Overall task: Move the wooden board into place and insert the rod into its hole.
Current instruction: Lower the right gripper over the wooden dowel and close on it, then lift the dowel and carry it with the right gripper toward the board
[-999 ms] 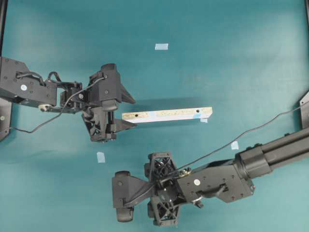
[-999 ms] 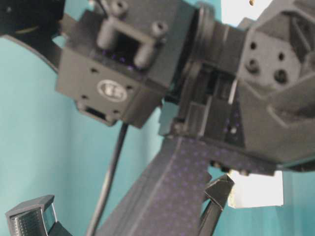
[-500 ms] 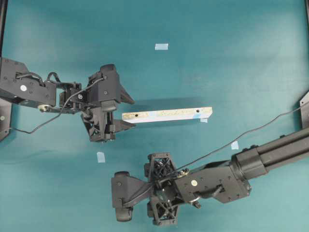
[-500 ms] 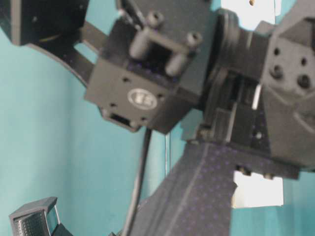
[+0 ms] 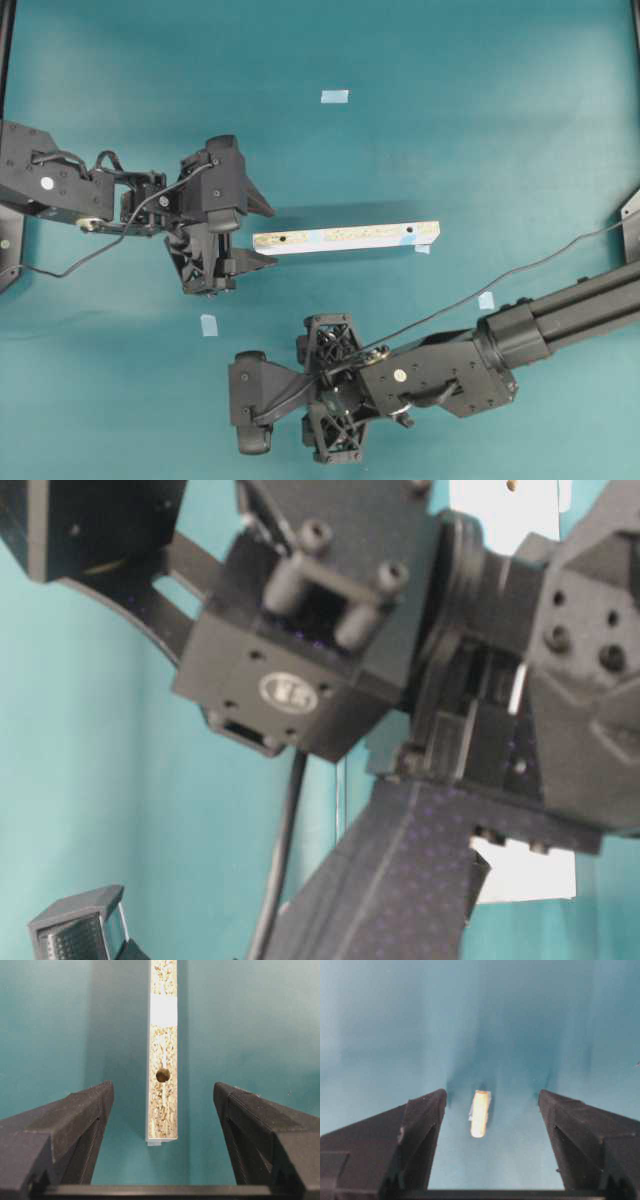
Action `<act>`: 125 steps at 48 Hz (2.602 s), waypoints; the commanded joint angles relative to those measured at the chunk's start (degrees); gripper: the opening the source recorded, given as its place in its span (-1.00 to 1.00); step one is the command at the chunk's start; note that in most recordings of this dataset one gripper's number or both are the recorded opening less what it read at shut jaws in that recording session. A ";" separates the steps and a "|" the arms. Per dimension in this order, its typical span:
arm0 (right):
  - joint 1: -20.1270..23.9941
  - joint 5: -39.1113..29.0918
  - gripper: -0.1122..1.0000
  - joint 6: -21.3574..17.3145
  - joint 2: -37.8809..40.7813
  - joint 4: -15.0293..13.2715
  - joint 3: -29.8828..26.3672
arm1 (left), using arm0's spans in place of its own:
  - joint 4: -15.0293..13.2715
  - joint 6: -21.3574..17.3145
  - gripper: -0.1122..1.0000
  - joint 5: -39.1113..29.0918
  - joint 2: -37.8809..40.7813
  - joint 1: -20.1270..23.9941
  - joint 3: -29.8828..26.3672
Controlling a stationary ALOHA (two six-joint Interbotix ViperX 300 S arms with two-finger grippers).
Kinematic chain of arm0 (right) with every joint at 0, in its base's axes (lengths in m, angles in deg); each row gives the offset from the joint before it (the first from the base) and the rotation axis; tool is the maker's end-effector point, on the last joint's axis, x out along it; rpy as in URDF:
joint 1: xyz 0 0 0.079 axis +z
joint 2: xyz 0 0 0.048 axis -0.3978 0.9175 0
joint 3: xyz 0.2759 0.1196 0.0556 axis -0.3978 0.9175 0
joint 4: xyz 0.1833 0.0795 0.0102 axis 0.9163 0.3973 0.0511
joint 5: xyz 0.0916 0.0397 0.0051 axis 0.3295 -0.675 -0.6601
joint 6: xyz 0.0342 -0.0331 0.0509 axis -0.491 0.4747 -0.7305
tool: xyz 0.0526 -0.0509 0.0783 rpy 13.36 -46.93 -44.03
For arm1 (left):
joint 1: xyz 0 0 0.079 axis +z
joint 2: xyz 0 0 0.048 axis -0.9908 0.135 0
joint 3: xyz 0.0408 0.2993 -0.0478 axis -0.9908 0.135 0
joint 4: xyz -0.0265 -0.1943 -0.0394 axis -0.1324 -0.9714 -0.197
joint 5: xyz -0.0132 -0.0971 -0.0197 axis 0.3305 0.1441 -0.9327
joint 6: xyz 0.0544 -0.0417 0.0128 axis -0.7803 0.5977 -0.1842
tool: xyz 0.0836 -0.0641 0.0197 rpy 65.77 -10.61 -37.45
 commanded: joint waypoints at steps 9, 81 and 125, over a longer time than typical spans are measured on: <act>0.09 0.53 0.29 0.00 -0.88 -0.18 -1.58 | 0.09 0.44 0.60 0.26 -0.62 -0.18 -0.44; 0.88 1.67 -0.35 -0.09 -0.35 -0.18 -1.58 | 0.00 0.44 0.61 0.35 -0.62 -0.18 -0.26; 0.35 0.00 -0.64 0.26 -7.38 -7.56 -1.58 | 0.09 0.53 0.61 0.35 -0.62 -0.18 -0.35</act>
